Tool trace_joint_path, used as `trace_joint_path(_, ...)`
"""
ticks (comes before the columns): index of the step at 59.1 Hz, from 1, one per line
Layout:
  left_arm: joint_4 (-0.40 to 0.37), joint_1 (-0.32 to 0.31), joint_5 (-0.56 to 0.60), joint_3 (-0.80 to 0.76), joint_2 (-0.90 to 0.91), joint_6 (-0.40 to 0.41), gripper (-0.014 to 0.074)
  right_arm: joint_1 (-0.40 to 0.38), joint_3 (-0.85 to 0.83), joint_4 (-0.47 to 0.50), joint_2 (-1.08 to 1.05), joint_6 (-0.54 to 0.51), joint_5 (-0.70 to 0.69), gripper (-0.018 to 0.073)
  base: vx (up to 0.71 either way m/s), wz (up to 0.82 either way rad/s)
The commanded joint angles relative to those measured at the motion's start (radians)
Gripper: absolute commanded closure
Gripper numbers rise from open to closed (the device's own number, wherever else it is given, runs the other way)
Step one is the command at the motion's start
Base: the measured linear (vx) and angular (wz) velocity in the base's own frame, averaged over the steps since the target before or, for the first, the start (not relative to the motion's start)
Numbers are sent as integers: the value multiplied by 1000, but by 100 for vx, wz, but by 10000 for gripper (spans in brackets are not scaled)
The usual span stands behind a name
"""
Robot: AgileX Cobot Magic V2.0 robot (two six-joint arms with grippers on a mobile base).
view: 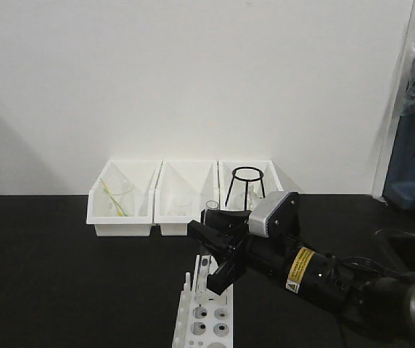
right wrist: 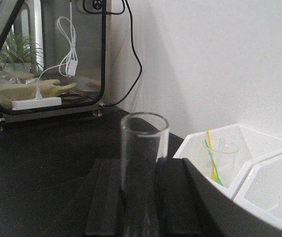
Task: Flip and reinsert test tube from rack
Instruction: 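Lower the test tube into the rack hole with the right gripper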
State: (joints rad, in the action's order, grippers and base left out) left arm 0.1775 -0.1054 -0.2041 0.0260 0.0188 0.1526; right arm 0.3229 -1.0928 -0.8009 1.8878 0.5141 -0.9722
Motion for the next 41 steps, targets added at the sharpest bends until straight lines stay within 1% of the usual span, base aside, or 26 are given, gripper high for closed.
trace_joint_path(1, -5, 0, 83, -4, 7, 10, 603, -5, -26, 26, -30, 0, -59, 570, 0, 0)
trace_joint_path(12, -5, 0, 83, -4, 7, 10, 603, -5, -26, 26, 26, 0, -105, 570, 0, 0)
trace_joint_path(21, -5, 0, 83, -4, 7, 10, 603, -4, -26, 25, 59, -7, -97, 570, 0, 0)
trace_joint_path(34, -5, 0, 83, -4, 7, 10, 603, -4, -26, -22, 101, -9, -91, 570, 0, 0)
trace_joint_path(41, -5, 0, 83, -4, 7, 10, 603, -4, -26, -19, 111, -8, -89, 570, 0, 0)
